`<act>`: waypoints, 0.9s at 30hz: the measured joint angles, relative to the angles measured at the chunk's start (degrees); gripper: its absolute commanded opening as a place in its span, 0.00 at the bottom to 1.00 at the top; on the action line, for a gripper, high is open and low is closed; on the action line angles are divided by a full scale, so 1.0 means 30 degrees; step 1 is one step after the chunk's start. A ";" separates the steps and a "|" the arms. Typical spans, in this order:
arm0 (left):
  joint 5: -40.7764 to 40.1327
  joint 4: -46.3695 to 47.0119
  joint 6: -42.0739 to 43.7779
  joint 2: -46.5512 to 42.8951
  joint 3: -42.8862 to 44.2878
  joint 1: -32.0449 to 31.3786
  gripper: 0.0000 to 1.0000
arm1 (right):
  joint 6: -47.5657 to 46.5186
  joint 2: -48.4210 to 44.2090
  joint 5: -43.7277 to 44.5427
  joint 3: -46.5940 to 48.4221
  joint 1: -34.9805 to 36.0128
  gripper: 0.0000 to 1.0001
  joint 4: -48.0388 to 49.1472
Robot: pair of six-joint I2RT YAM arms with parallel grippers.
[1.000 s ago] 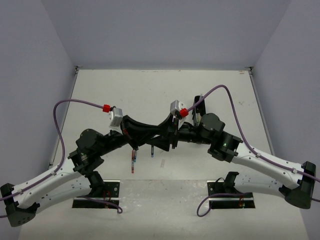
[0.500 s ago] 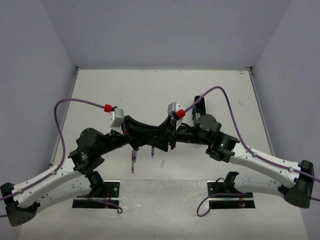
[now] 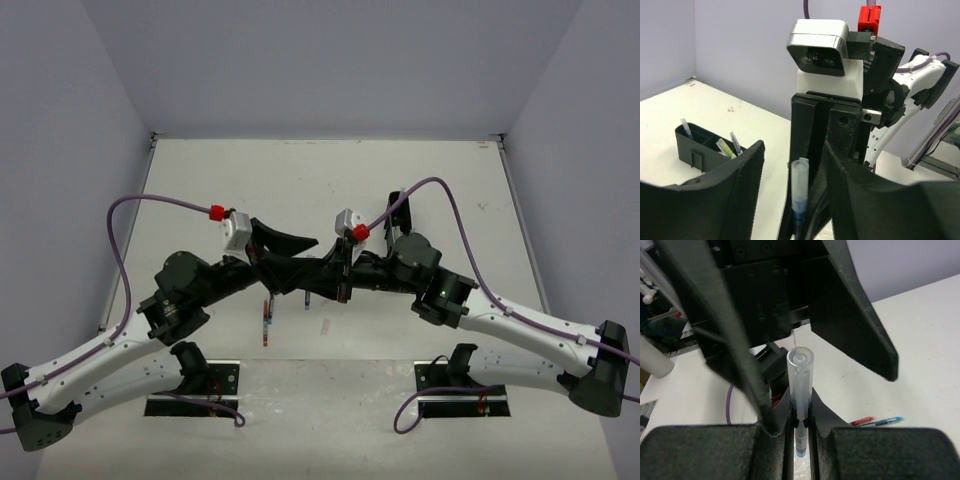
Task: Sort the stationery into containers
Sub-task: Close the pen cap on the pen, then place the pen in the storage box.
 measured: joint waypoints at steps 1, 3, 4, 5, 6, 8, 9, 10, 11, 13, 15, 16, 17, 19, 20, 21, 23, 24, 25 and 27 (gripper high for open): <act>-0.0256 -0.0077 -0.0023 0.0059 0.0050 0.0079 0.99 | 0.0001 -0.0087 0.0128 -0.0127 0.0015 0.00 0.0003; -0.0672 -0.0202 0.0030 0.0079 0.0345 0.0066 1.00 | -0.0065 -0.0222 0.1072 -0.0418 -0.0057 0.00 -0.0075; -0.0775 -0.0453 0.0005 0.0094 0.0633 0.0036 1.00 | -0.0095 -0.0259 0.1732 -0.0554 -0.0119 0.00 -0.0103; -0.0917 -0.0835 0.0036 0.0125 0.0984 -0.0009 1.00 | -0.0152 -0.0246 0.2537 -0.0656 -0.0191 0.00 -0.0116; -0.1556 -0.1354 0.0042 0.0182 0.1420 -0.0073 1.00 | -0.0204 -0.0244 0.3359 -0.0774 -0.0360 0.00 -0.0170; -0.3209 -0.2540 0.0018 0.0291 0.2358 -0.0184 1.00 | -0.0289 -0.0241 0.5021 -0.1012 -0.0799 0.00 -0.0314; -0.4597 -0.3534 -0.0083 0.0309 0.2985 -0.0188 1.00 | -0.0302 -0.0228 0.5891 -0.1123 -0.1183 0.00 -0.0438; -0.6297 -0.4824 -0.0236 0.0315 0.3737 -0.0199 1.00 | -0.0319 -0.0199 0.6799 -0.1232 -0.1645 0.00 -0.0588; -0.7817 -0.5779 -0.0327 0.0284 0.4341 -0.0199 1.00 | -0.0297 -0.0147 0.7733 -0.1301 -0.2222 0.00 -0.0788; -1.0654 -0.7506 -0.0595 0.0068 0.5304 -0.0162 1.00 | -0.0263 0.0048 0.9525 -0.1359 -0.3526 0.00 -0.1240; -1.2582 -0.8866 -0.0735 -0.0507 0.5529 -0.0162 1.00 | -0.0207 0.0440 1.1074 -0.1359 -0.5075 0.00 -0.1605; -1.3278 -0.9571 -0.0771 -0.1010 0.5513 -0.0162 1.00 | -0.0186 0.0774 1.1836 -0.1332 -0.5863 0.00 -0.1772; -1.3763 -1.0125 -0.0805 -0.1417 0.5423 -0.0162 1.00 | -0.0189 0.1170 1.2399 -0.1193 -0.6600 0.00 -0.1919; -1.4373 -1.0938 -0.0833 -0.2277 0.5119 -0.0162 1.00 | -0.0178 0.2150 1.3468 -0.0732 -0.8044 0.00 -0.2257; -1.4533 -1.1320 -0.0834 -0.2732 0.4929 -0.0162 1.00 | -0.0182 0.2827 1.4010 -0.0372 -0.8880 0.00 -0.2370; -1.4597 -1.1736 -0.0839 -0.3090 0.4747 -0.0162 1.00 | -0.0170 0.3529 1.4474 0.0083 -0.9602 0.00 -0.2415; -1.4599 -1.2443 -0.0839 -0.3382 0.4490 -0.0162 1.00 | -0.0212 0.4830 1.5239 0.0939 -1.0817 0.00 -0.2494; -1.4453 -1.2807 -0.0834 -0.3408 0.4374 -0.0162 1.00 | -0.0286 0.5353 1.5557 0.1325 -1.1252 0.00 -0.2544; -1.4143 -1.3154 -0.0828 -0.3420 0.4214 -0.0162 1.00 | -0.0368 0.5881 1.5854 0.1801 -1.1619 0.00 -0.2576; -1.3422 -1.3834 -0.0762 -0.3496 0.3801 -0.0162 1.00 | -0.0516 0.6741 1.6079 0.2632 -1.2170 0.00 -0.2596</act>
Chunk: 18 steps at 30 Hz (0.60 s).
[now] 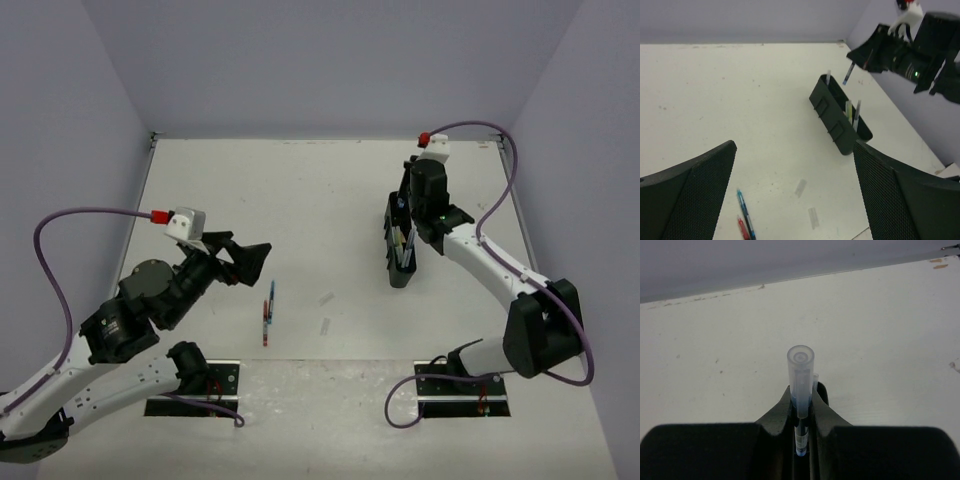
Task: Sort the stationery into containers
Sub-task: Place the pen in the storage box.
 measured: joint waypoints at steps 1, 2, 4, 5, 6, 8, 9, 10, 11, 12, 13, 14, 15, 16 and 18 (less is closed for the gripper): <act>0.0472 -0.0266 0.0054 -0.0150 -0.0304 0.0000 1.00 | -0.0022 0.0364 -0.0016 0.0411 -0.0244 0.00 -0.0010; 0.0892 -0.0504 0.0089 -0.0339 -0.0628 0.0000 1.00 | -0.0032 0.0705 -0.0082 0.0788 -0.0468 0.00 -0.0025; 0.1570 -0.0861 0.0114 -0.0876 -0.1330 0.0000 1.00 | -0.0035 0.1455 -0.0242 0.1579 -0.0855 0.00 -0.0002; 0.1795 -0.1020 0.0125 -0.1160 -0.1646 0.0000 1.00 | -0.0046 0.1861 -0.0313 0.1925 -0.0998 0.00 0.0025; 0.1957 -0.1129 0.0139 -0.1387 -0.1906 0.0000 1.00 | -0.0057 0.2266 -0.0397 0.2210 -0.1117 0.00 0.0032; 0.2147 -0.1235 0.0162 -0.1702 -0.2301 0.0000 1.00 | -0.0077 0.3047 -0.0592 0.2576 -0.1288 0.00 0.0031; 0.2194 -0.1282 0.0162 -0.1801 -0.2436 0.0000 1.00 | -0.0082 0.3345 -0.0670 0.2618 -0.1298 0.00 0.0010; 0.2207 -0.1295 0.0168 -0.1914 -0.2598 0.0000 1.00 | -0.0089 0.3647 -0.0719 0.2624 -0.1288 0.01 -0.0085; 0.2208 -0.1337 0.0169 -0.2040 -0.2773 0.0000 1.00 | -0.0081 0.3875 -0.0771 0.2624 -0.1285 0.01 -0.0183; 0.2200 -0.1389 0.0169 -0.2169 -0.2942 0.0000 1.00 | -0.0074 0.4054 -0.0837 0.2623 -0.1279 0.02 -0.0236; 0.2183 -0.1445 0.0169 -0.2299 -0.3105 0.0000 1.00 | -0.0071 0.4193 -0.0916 0.2619 -0.1266 0.03 -0.0243; 0.2173 -0.1495 0.0169 -0.2418 -0.3251 0.0000 1.00 | -0.0066 0.4309 -0.0990 0.2606 -0.1255 0.03 -0.0233; 0.2178 -0.1528 0.0169 -0.2513 -0.3355 0.0000 1.00 | -0.0056 0.4366 -0.1046 0.2569 -0.1250 0.04 -0.0181; 0.2179 -0.1540 0.0169 -0.2592 -0.3430 0.0000 1.00 | -0.0027 0.4398 -0.1085 0.2515 -0.1249 0.04 -0.0147; 0.2179 -0.1549 0.0169 -0.2689 -0.3519 0.0000 1.00 | 0.0019 0.4467 -0.1127 0.2444 -0.1249 0.07 -0.0144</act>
